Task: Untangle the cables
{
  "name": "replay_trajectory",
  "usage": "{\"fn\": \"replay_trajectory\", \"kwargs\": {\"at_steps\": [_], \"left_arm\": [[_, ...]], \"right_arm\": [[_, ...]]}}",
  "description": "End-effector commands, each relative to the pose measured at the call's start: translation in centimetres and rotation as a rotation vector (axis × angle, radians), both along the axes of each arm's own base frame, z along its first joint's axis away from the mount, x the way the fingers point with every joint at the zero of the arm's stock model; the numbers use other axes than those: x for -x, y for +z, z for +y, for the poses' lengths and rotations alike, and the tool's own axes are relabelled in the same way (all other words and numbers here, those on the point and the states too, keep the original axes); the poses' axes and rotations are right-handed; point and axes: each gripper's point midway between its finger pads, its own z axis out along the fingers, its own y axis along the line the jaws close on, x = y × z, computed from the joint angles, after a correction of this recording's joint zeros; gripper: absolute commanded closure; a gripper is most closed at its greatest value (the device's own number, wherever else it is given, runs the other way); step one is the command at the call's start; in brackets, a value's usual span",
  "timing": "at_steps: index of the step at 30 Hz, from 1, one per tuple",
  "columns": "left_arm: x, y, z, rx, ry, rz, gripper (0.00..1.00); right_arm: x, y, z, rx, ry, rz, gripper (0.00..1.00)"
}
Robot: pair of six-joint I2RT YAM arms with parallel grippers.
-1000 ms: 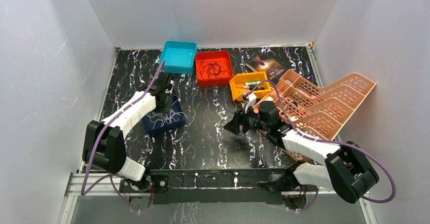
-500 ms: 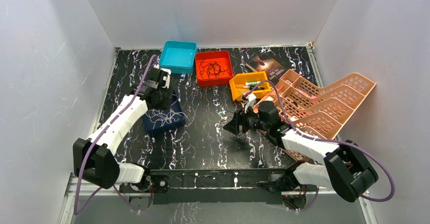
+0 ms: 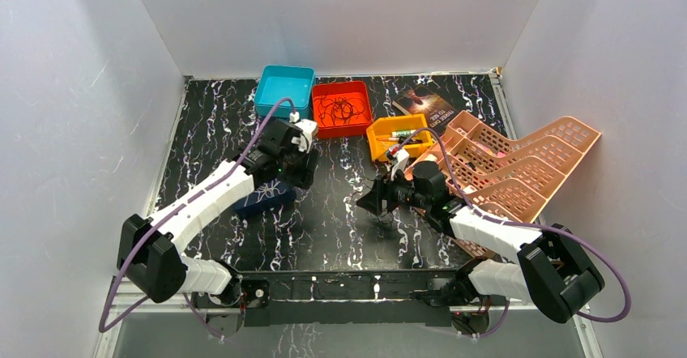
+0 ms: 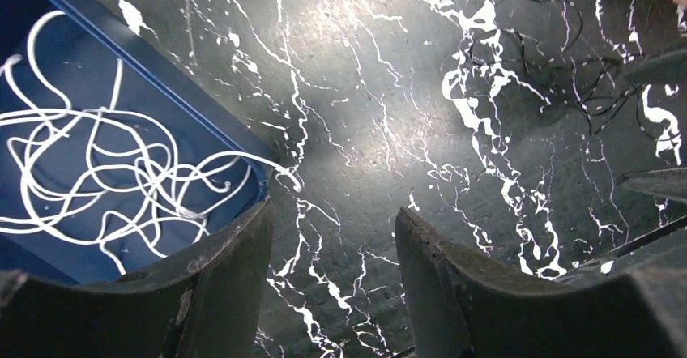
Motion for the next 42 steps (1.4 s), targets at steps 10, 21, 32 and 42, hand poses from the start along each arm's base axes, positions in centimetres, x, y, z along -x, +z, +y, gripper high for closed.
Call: {"fn": "replay_trajectory", "kwargs": {"at_steps": [10, 21, 32, 42], "left_arm": [[0.2, -4.5, 0.2, -0.136, 0.066, 0.008, 0.49], [-1.0, -5.6, 1.2, -0.232, 0.076, -0.019, 0.69], [-1.3, -4.1, 2.7, -0.286, 0.106, -0.067, 1.00], [-1.5, -2.6, 6.2, -0.337, 0.182, -0.090, 1.00]], "right_arm": [[-0.5, 1.8, 0.3, -0.042, -0.005, -0.051, 0.29], [-0.4, 2.0, 0.2, -0.041, -0.007, -0.056, 0.30], [-0.3, 2.0, 0.2, -0.041, -0.007, -0.054, 0.29], [-0.4, 2.0, 0.4, -0.045, 0.000, -0.052, 0.29]]}}
